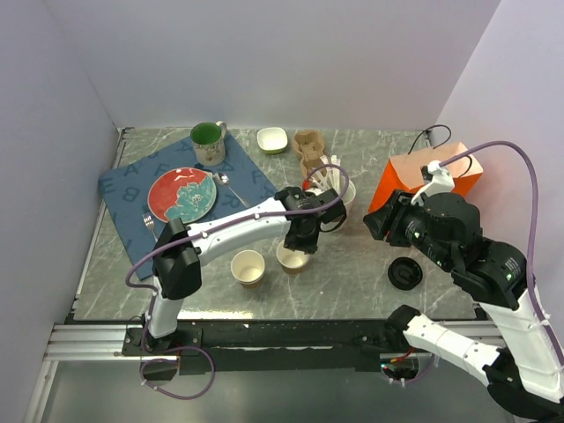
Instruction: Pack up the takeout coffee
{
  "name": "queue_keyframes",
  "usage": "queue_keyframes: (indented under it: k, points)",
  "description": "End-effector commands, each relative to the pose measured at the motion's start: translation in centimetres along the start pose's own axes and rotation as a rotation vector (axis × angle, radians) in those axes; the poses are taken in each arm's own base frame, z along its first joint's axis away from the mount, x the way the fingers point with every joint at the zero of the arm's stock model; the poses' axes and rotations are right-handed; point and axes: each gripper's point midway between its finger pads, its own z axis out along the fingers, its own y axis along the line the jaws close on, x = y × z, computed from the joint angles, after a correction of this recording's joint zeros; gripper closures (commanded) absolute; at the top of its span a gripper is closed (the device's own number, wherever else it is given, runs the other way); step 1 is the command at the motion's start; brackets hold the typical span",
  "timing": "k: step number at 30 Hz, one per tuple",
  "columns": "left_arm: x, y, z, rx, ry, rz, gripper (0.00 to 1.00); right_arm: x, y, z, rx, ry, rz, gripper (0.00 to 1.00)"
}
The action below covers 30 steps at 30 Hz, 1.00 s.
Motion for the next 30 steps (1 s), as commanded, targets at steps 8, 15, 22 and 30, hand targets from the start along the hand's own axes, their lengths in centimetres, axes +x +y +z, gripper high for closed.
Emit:
queue_keyframes:
  k: [8, 15, 22, 30]
  points:
    - [-3.0, 3.6, -6.2, -0.099, -0.116, -0.087, 0.41, -1.0, 0.4, 0.1, -0.01, -0.034, 0.004, 0.45]
    - [2.0, 10.7, -5.7, -0.183, -0.032, -0.242, 0.46, -0.5, 1.0, 0.6, -0.036, -0.015, 0.0, 0.45]
    - [4.7, 15.8, -5.3, -0.267, -0.02, -0.323, 0.47, -0.1, 1.7, 1.4, -0.058, 0.014, -0.008, 0.45]
    - [5.8, 15.3, -3.5, -0.182, -0.01, -0.34, 0.44, 0.2, 2.1, 1.9, -0.07, 0.03, -0.003, 0.45]
